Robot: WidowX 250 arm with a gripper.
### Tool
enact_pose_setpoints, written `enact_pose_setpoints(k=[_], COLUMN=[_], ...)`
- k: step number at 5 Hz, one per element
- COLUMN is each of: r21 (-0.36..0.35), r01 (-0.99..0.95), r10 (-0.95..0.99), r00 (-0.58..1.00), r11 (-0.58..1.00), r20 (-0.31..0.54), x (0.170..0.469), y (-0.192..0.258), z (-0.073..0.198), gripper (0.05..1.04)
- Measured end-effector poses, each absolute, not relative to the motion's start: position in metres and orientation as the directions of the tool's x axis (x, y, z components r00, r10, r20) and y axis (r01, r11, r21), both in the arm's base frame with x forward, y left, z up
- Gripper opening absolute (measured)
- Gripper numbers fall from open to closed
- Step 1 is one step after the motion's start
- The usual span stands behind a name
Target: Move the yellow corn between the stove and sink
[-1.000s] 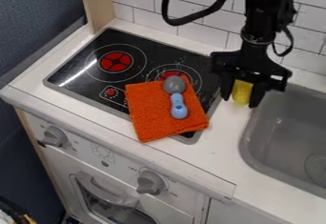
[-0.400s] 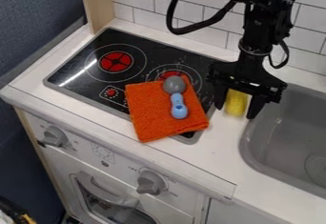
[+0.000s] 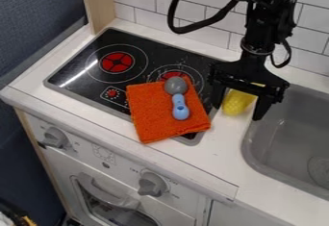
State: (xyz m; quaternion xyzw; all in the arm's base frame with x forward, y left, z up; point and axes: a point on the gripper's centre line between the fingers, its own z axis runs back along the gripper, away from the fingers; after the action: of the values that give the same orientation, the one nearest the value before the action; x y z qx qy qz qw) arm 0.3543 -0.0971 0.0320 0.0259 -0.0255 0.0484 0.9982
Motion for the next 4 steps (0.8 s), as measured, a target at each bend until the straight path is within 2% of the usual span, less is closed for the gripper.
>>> enact_pose_setpoints(k=[2,4], r21=[0.025,0.023], r01=[-0.147,-0.148], r10=[0.141,0.142], r00=[0.977,0.976], r11=[0.989,0.989], r20=[0.163,0.165], x=[0.354,0.354], y=[-0.087,-0.087], z=[0.081,0.083], gripper=[1.001,1.001])
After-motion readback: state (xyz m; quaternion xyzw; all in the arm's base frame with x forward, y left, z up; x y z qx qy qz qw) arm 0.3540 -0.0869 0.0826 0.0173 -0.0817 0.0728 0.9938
